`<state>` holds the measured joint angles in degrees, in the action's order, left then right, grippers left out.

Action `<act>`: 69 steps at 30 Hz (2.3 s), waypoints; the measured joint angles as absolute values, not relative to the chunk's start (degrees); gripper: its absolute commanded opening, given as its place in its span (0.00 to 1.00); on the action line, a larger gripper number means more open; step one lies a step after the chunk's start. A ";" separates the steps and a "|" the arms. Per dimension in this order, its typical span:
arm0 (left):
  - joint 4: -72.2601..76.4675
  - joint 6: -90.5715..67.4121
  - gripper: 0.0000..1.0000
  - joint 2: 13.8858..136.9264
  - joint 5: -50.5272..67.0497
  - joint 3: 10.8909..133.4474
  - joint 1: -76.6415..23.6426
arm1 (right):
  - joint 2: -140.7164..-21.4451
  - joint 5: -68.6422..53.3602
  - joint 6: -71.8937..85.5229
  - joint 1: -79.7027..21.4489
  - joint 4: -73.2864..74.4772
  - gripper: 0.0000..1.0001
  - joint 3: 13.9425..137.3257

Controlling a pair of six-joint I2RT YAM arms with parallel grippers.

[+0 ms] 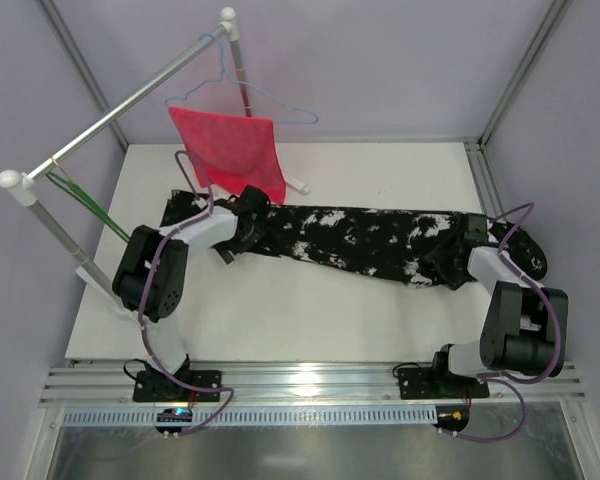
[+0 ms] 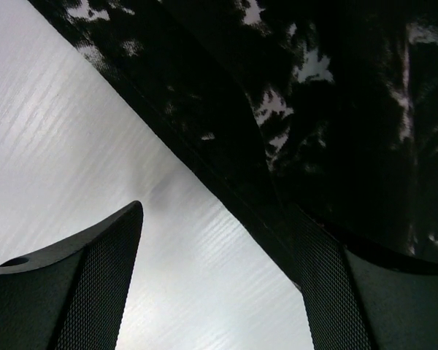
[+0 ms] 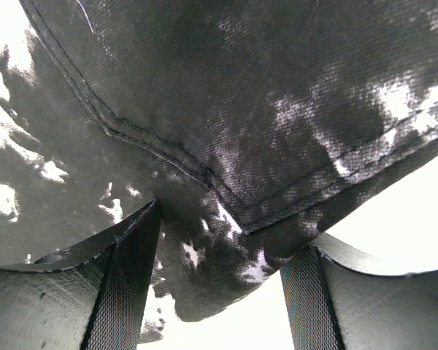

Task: Place the trousers on the hanger
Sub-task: Fold the trousers

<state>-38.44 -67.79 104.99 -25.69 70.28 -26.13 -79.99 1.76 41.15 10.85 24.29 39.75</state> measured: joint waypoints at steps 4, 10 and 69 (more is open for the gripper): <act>-38.63 -69.58 0.72 107.20 -27.24 70.48 -26.13 | -79.59 2.70 41.12 10.28 24.97 0.65 39.75; -39.75 -72.38 0.63 108.92 -29.32 71.83 -26.15 | -77.87 2.96 41.04 10.11 27.03 0.65 39.75; -40.01 -63.70 0.60 99.66 -32.27 64.29 -11.46 | -102.87 -10.48 32.86 -12.40 23.18 0.58 72.12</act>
